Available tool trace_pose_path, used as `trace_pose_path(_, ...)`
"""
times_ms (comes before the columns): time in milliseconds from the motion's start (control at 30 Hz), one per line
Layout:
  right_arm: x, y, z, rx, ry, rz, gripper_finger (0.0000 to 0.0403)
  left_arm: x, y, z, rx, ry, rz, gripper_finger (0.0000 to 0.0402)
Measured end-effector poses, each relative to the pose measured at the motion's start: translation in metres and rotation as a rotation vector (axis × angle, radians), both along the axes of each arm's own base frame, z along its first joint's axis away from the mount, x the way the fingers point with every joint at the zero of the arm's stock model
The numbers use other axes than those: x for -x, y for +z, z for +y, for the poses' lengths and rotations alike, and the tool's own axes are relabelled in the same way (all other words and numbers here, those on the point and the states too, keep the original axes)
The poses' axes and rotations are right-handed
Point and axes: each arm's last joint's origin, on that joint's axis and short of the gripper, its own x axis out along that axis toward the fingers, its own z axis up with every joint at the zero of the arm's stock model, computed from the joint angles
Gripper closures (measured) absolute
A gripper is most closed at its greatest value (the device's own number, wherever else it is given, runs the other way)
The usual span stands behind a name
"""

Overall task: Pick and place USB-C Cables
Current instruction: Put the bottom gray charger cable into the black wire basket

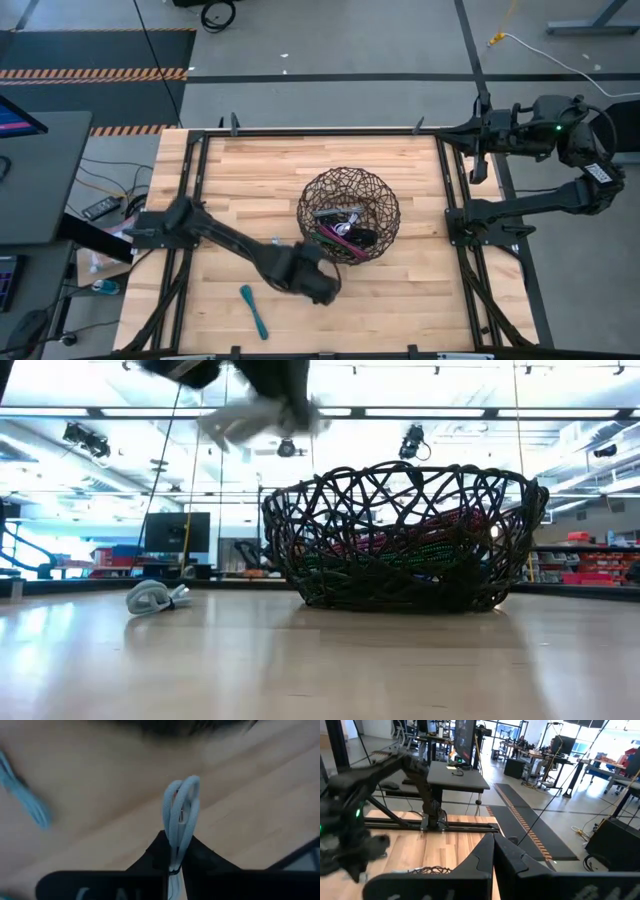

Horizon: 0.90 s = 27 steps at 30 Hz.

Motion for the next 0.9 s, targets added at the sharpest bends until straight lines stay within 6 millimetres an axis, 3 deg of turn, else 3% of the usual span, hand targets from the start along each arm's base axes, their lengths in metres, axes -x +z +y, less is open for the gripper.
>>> trace_pose_path(167,0.0,0.0,0.0,-0.013,-0.001,-0.003,0.0392,0.007,0.044,0.035,-0.168,-0.06,-0.127,0.0375)
trace_pose_path(333,0.0,0.0,0.0,-0.026,-0.003,-0.005,0.0392,0.009,0.075,0.085,-0.324,-0.122,-0.166,0.0375)
trace_pose_path(633,0.0,0.0,-0.001,-0.048,-0.034,-0.008,0.0392,-0.005,0.083,0.176,-0.461,-0.239,-0.123,0.0375)
trace_pose_path(900,-0.001,-0.001,-0.001,-0.068,-0.04,0.0,0.0392,-0.016,0.092,0.217,-0.526,-0.345,-0.221,0.0375)
